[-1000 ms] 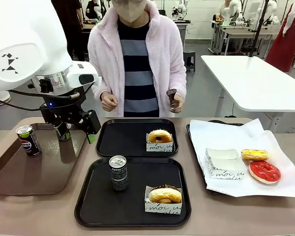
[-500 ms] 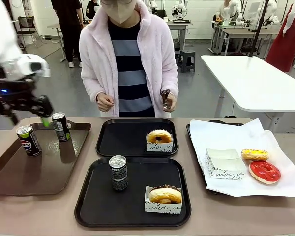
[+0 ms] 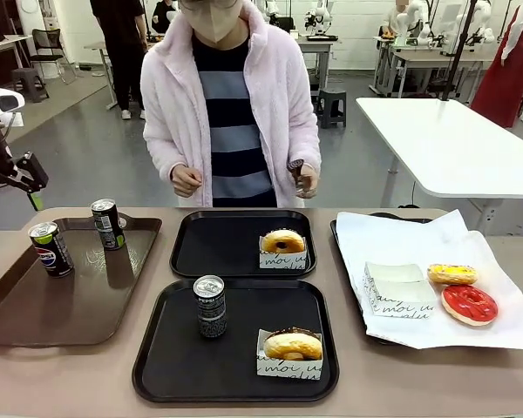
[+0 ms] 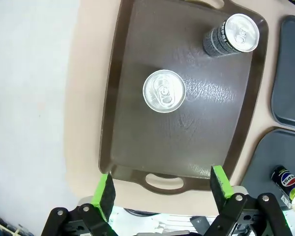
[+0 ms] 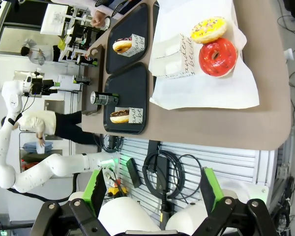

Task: Set up donuts and drinks on trays.
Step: Pick up one Pepsi coke from the Handle tray and place it on the Flat Tray without a Pepsi coke.

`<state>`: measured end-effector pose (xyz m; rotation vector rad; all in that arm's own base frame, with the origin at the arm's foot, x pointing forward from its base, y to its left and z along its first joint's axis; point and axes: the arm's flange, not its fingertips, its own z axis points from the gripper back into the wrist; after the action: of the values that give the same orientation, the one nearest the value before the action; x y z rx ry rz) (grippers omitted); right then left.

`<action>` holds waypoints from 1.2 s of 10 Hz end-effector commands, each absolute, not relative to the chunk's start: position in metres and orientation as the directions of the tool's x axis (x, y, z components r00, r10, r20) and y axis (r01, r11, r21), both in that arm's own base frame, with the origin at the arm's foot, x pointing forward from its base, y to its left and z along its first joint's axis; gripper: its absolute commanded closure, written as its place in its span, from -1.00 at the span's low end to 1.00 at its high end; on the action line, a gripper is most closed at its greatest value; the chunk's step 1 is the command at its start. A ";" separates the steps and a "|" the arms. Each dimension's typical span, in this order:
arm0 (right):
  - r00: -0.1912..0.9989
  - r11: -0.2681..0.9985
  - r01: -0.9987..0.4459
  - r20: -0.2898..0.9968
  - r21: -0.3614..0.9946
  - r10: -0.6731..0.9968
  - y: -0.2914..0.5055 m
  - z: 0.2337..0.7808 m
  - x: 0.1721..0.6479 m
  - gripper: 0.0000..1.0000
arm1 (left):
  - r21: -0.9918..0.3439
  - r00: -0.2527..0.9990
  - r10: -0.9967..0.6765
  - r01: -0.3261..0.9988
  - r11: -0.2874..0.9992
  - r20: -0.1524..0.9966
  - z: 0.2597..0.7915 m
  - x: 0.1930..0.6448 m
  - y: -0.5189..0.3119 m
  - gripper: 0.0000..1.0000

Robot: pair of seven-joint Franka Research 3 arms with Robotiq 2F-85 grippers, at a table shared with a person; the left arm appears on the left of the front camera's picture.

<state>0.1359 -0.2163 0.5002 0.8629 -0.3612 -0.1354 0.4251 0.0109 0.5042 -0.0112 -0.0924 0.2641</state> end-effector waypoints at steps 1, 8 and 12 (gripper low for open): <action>0.931 0.643 -0.033 0.258 0.765 -0.259 -0.218 0.499 0.134 -1.00 | -0.025 0.963 0.251 -0.249 0.968 0.095 0.503 0.424 0.016 -1.00; 0.931 0.643 -0.033 0.258 0.765 -0.259 -0.218 0.499 0.134 -1.00 | 0.008 0.973 0.122 -0.126 0.992 0.194 0.467 0.480 0.034 -1.00; 0.931 0.643 -0.033 0.258 0.765 -0.259 -0.218 0.499 0.134 -1.00 | -0.066 0.987 0.102 -0.095 0.993 0.127 0.435 0.512 0.038 -1.00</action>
<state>0.1358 -0.2164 0.5002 0.8630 -0.3614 -0.1354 0.5087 0.0365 0.4285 -0.0201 -0.1490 0.1143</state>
